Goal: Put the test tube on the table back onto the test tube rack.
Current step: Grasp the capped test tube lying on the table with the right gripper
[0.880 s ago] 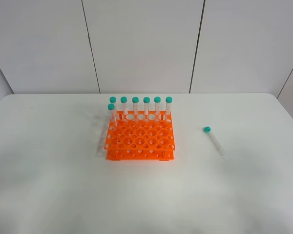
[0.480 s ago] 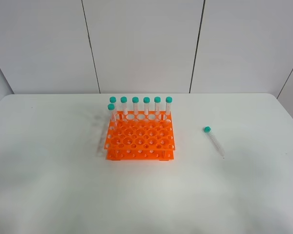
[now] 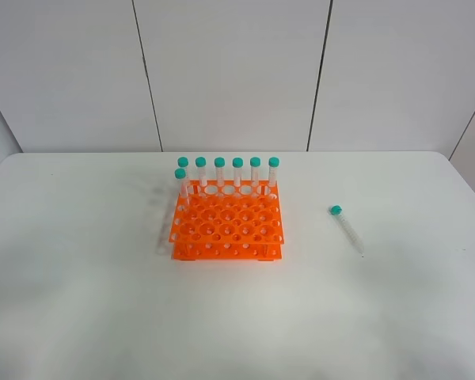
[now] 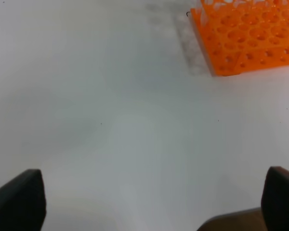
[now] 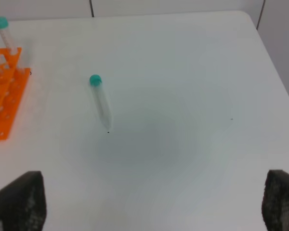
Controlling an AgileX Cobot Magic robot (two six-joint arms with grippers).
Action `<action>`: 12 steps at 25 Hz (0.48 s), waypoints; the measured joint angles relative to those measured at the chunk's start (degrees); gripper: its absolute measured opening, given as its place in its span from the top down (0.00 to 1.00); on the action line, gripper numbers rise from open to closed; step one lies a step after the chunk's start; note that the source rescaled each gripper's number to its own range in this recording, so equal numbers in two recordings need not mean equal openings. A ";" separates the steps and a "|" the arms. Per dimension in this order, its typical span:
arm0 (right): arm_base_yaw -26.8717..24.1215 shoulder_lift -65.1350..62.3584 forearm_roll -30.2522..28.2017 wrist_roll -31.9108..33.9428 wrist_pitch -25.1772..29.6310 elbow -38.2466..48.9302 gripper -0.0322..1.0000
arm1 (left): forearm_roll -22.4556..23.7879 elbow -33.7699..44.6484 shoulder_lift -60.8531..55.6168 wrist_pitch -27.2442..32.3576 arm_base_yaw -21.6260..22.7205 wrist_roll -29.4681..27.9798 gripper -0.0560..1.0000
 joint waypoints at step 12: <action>0.00 0.00 0.00 0.47 -0.02 0.00 0.00 | 0.00 0.00 0.00 0.00 0.00 0.00 0.00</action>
